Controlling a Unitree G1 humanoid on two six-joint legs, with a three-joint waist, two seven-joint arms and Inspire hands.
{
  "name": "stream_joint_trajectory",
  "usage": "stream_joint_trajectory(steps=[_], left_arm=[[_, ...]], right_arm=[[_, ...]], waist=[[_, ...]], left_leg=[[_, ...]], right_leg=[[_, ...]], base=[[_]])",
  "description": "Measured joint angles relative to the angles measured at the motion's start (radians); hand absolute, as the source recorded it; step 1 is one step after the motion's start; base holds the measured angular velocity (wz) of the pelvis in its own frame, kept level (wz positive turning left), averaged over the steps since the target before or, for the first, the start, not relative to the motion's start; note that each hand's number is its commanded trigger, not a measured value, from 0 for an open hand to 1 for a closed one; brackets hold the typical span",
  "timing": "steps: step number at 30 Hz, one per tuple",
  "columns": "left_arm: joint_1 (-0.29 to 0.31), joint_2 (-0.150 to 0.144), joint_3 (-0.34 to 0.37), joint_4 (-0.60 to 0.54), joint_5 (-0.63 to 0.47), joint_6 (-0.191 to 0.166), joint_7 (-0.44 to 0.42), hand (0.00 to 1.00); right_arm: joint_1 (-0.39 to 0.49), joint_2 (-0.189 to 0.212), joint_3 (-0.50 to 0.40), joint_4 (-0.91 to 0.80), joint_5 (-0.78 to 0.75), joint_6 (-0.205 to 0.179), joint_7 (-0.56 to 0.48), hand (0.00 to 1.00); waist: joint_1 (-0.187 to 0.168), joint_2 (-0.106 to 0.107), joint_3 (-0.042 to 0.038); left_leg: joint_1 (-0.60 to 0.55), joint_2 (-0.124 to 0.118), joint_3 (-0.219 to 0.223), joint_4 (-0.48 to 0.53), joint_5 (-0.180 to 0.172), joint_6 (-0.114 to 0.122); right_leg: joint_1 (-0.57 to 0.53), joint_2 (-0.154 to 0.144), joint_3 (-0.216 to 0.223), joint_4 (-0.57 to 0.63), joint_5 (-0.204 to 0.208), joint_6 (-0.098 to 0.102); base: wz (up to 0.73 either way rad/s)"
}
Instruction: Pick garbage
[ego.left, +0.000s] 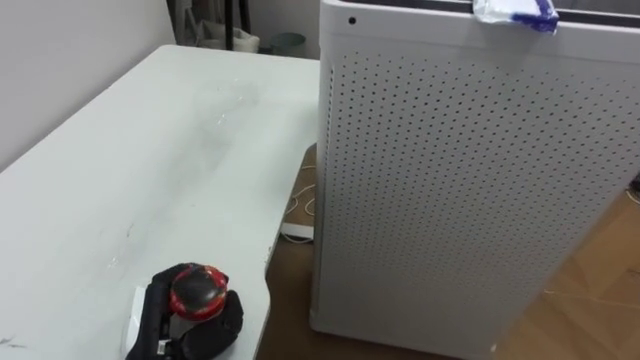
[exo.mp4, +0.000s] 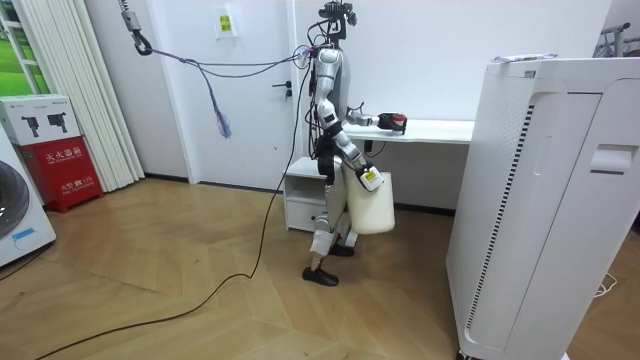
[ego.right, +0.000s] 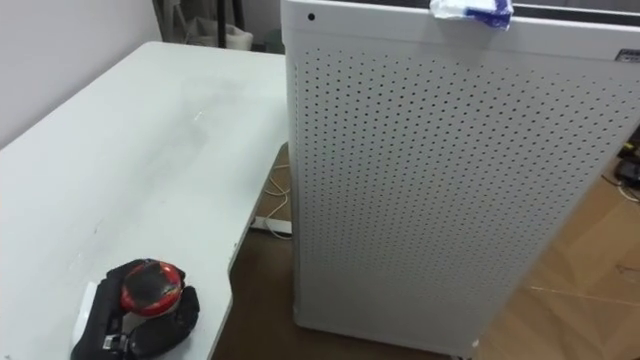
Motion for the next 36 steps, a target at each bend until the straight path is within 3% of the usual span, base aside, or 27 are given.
stream_joint_trajectory(steps=[11, 16, 20, 27, 32, 36], left_arm=[[-0.031, 0.001, -0.013, 0.016, -0.143, -0.001, -0.045, 1.0], [-0.03, 0.0, -0.026, -0.016, -0.216, 0.0, -0.1, 1.0], [-0.049, -0.001, -0.109, -0.051, -0.293, 0.006, -0.21, 1.0], [-0.111, 0.0, -0.283, -0.156, -0.361, 0.018, -0.365, 1.0], [-0.148, -0.008, -0.305, -0.158, -0.369, 0.018, -0.449, 1.0], [-0.148, -0.011, -0.313, -0.158, -0.379, 0.024, -0.513, 1.0]], right_arm=[[-0.005, -0.001, 0.0, -0.007, -0.001, 0.0, -0.035, 1.0], [-0.023, -0.001, 0.0, -0.006, 0.0, 0.0, -0.044, 1.0], [-0.071, 0.002, 0.001, 0.031, -0.001, -0.001, -0.055, 1.0], [-0.147, -0.014, 0.003, 0.029, 0.011, -0.015, -0.107, 1.0], [-0.216, -0.025, 0.009, 0.03, 0.01, -0.028, -0.142, 1.0], [-0.24, -0.024, 0.005, 0.03, -0.007, -0.036, -0.169, 1.0]], waist=[[-0.004, 0.003, -0.0008], [-0.023, 0.004, -0.0008], [-0.032, -0.001, -0.0005], [-0.076, -0.007, 0.0008], [-0.08, 0.001, 0.0156], [-0.084, 0.002, 0.0158]], left_leg=[[-0.02, 0.003, 0.0, 0.008, -0.001, 0.001], [-0.043, 0.002, -0.001, 0.01, 0.0, 0.003], [-0.059, 0.003, 0.008, 0.01, 0.004, 0.004], [-0.083, 0.012, 0.039, 0.022, 0.005, 0.004], [-0.092, 0.022, 0.062, 0.021, 0.004, 0.004], [-0.108, 0.023, 0.064, 0.025, 0.004, 0.004]], right_leg=[[-0.015, 0.001, -0.003, 0.004, 0.0, 0.0], [-0.039, 0.0, -0.004, 0.014, 0.0, 0.0], [-0.071, -0.001, -0.001, 0.033, 0.0, 0.0], [-0.103, -0.001, 0.008, 0.047, 0.002, -0.003], [-0.139, 0.0, 0.01, 0.071, 0.003, -0.005], [-0.158, 0.002, 0.016, 0.072, 0.004, -0.006]], base=[[0.0], [-0.01], [-0.09], [-0.11], [-0.2], [-0.02]])
